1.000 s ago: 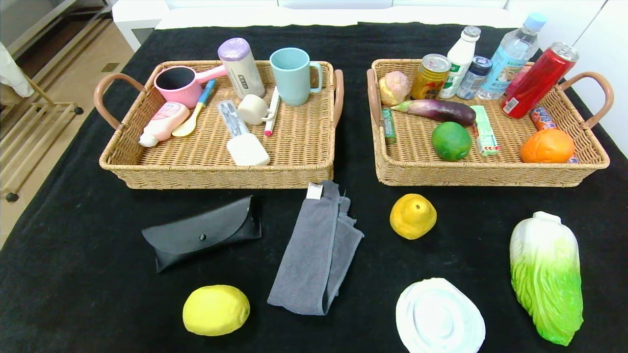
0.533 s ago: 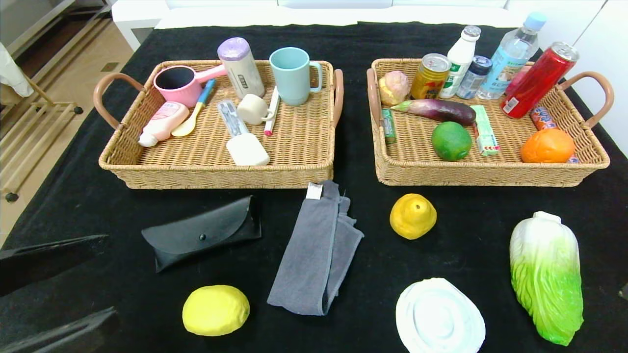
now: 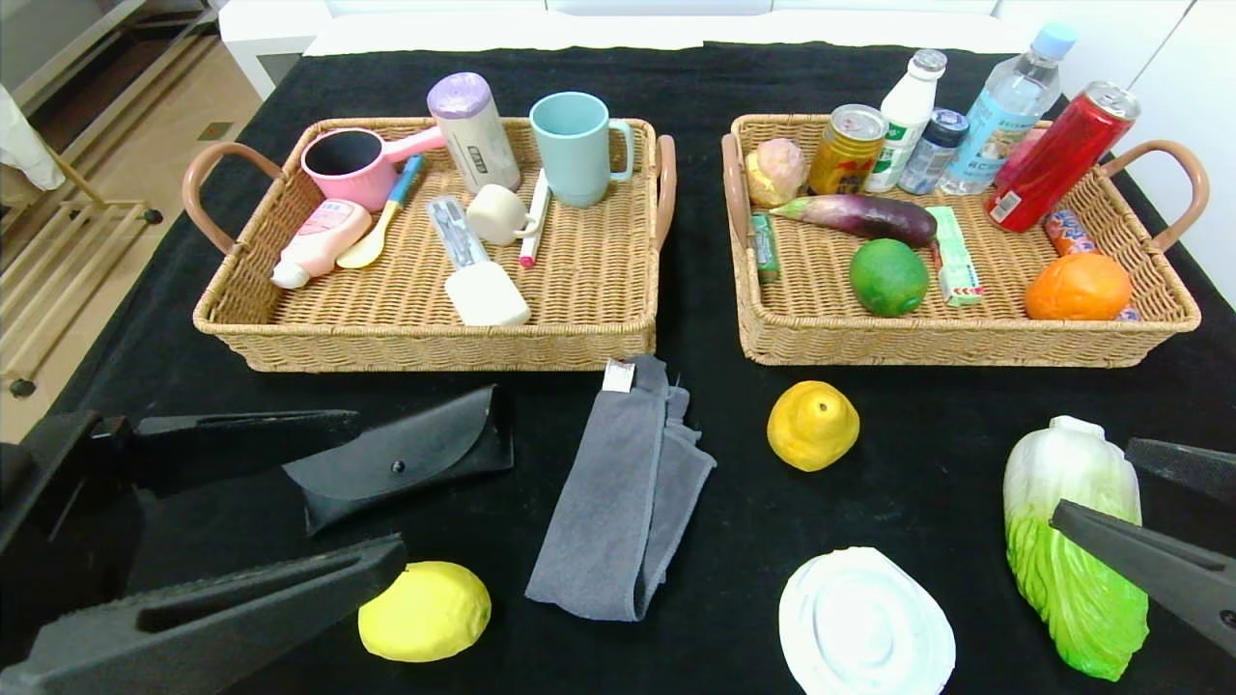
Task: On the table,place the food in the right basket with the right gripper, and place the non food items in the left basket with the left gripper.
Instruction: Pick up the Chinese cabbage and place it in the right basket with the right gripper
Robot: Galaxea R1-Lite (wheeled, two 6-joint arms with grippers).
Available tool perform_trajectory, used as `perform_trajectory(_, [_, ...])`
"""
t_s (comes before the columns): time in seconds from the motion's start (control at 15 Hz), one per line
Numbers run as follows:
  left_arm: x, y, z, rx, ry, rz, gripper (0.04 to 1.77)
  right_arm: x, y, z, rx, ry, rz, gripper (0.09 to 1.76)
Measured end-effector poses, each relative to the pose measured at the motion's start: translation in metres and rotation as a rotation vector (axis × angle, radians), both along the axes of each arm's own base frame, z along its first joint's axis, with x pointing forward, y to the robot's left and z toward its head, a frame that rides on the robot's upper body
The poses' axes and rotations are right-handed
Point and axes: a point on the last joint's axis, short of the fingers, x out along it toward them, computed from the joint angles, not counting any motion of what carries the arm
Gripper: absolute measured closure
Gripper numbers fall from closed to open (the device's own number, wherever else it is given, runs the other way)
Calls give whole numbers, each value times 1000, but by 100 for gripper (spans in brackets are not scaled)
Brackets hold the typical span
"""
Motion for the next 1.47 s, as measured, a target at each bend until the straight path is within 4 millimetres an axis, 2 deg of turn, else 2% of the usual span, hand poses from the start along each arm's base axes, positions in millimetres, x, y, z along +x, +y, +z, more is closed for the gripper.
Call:
perform_trajectory(0.73, [-4, 2, 0, -5, -8, -2, 9, 3, 2, -3, -21, 11, 4, 14])
perform_trajectory(1.13, [-4, 2, 0, -4, -7, -2, 9, 10, -1, 7, -73, 25, -241, 14])
perform_trajectory(1.33, [-3, 1, 0, -4, -6, -3, 9, 13, -4, 11, -137, 182, -338, 14])
perform_trajectory(1.47, [-4, 2, -1, -4, -6, -3, 9, 12, -6, 21, -87, 324, -395, 14])
